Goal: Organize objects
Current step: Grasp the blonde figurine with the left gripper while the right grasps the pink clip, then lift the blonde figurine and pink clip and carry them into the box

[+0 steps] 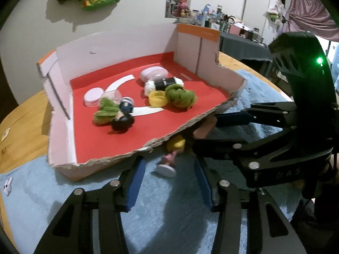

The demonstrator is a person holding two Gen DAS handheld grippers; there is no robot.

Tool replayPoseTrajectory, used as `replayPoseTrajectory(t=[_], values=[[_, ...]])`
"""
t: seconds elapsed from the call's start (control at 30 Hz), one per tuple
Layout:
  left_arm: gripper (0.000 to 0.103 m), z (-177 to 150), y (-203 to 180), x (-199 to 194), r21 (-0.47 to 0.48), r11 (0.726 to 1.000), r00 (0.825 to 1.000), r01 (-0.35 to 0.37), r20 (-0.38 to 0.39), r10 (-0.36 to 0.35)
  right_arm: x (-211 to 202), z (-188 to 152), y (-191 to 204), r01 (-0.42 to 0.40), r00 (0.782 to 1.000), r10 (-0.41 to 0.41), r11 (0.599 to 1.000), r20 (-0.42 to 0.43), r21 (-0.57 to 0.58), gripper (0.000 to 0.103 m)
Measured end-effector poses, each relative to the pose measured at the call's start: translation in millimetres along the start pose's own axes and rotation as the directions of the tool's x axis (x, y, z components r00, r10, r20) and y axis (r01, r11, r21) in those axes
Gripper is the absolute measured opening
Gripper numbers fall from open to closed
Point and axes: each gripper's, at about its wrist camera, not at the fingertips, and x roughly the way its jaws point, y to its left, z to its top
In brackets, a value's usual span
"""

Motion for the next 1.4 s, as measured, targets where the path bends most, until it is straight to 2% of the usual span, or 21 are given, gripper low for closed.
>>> replayPoseTrajectory(t=[0.07,0.1,0.13,0.2,0.27,0.53,0.57,0.63,0.73,1.07,1.4], values=[[0.048,1.2,-0.4,3.5,0.0,1.0,1.0,0.009,-0.007,-0.009,-0.5,0.2,-1.2,-0.003,1.0,0.003,1.0,0.001,0.004,0.059],[0.045,1.4,-0.6,5.8,0.0,1.0,1.0,0.015,-0.011,-0.015,-0.8,-0.2,-1.8,-0.01,1.0,0.01,1.0,0.002,0.008,0.056],[0.038,1.1,-0.9,8.5,0.001,1.0,1.0,0.022,-0.016,-0.022,-0.9,-0.3,-2.1,-0.014,1.0,0.014,1.0,0.001,0.008,0.05],[0.027,-0.5,-1.6,13.4,0.003,1.0,0.999,0.026,-0.03,-0.026,-1.1,-1.0,-2.0,-0.011,1.0,0.011,1.0,-0.002,0.002,0.046],[0.022,-1.8,-2.1,13.2,0.008,1.0,1.0,0.014,-0.023,-0.013,-1.8,-1.4,-3.0,-0.015,1.0,0.015,1.0,-0.002,0.005,0.046],[0.022,-6.3,1.8,8.2,-0.009,1.0,1.0,0.007,-0.023,-0.007,0.1,2.3,-3.6,-0.023,1.0,0.023,0.999,0.003,0.042,0.048],[0.022,-7.2,2.5,7.3,-0.012,1.0,1.0,0.006,-0.023,-0.006,1.0,2.9,-2.4,-0.02,1.0,0.02,0.999,0.002,0.04,0.049],[0.022,-9.0,3.6,5.8,-0.016,1.0,1.0,0.003,-0.022,-0.003,2.3,3.9,2.6,-0.017,1.0,0.017,0.999,0.002,0.032,0.062],[0.022,-11.5,6.5,3.8,-0.028,1.0,1.0,0.001,-0.023,-0.001,6.0,4.8,8.8,-0.002,1.0,0.002,1.0,0.001,0.018,0.066],[0.022,-14.6,6.0,1.7,-0.065,0.998,1.0,-0.01,-0.014,0.009,4.5,0.2,9.1,0.015,1.0,-0.015,1.0,0.013,0.017,0.063],[0.022,-22.4,8.6,-6.7,-0.131,0.991,1.0,-0.026,-0.01,0.025,-10.3,-15.1,13.6,-0.002,1.0,0.002,1.0,0.008,0.01,0.063]])
